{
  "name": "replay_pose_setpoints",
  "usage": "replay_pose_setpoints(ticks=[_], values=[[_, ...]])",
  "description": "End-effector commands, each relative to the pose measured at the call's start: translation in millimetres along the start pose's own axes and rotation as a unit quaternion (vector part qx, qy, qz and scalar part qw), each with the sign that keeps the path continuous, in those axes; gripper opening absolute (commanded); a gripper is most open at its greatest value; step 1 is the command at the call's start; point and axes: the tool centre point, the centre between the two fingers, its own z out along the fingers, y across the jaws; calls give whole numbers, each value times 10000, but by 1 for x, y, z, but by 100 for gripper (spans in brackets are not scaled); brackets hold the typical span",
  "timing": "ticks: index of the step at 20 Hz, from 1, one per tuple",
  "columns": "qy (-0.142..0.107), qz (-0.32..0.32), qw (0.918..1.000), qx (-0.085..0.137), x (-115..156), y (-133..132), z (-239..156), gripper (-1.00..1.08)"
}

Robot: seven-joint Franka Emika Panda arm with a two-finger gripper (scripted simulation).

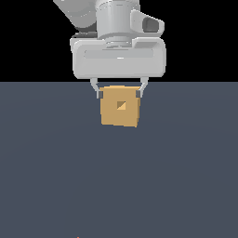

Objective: Insert the peg into the horizontal hole in a box.

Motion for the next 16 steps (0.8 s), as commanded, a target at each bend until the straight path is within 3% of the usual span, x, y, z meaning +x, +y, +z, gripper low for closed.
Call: replay_pose_setpoints(ticks=[1, 8, 12, 16], values=[[0, 0, 10000, 0, 0, 0, 0, 100], [-5, 200, 9998, 7, -31, -3, 9, 100], [-12, 487, 9988, 17, -76, -9, 21, 100], [-20, 886, 9961, 32, -137, -22, 39, 100]])
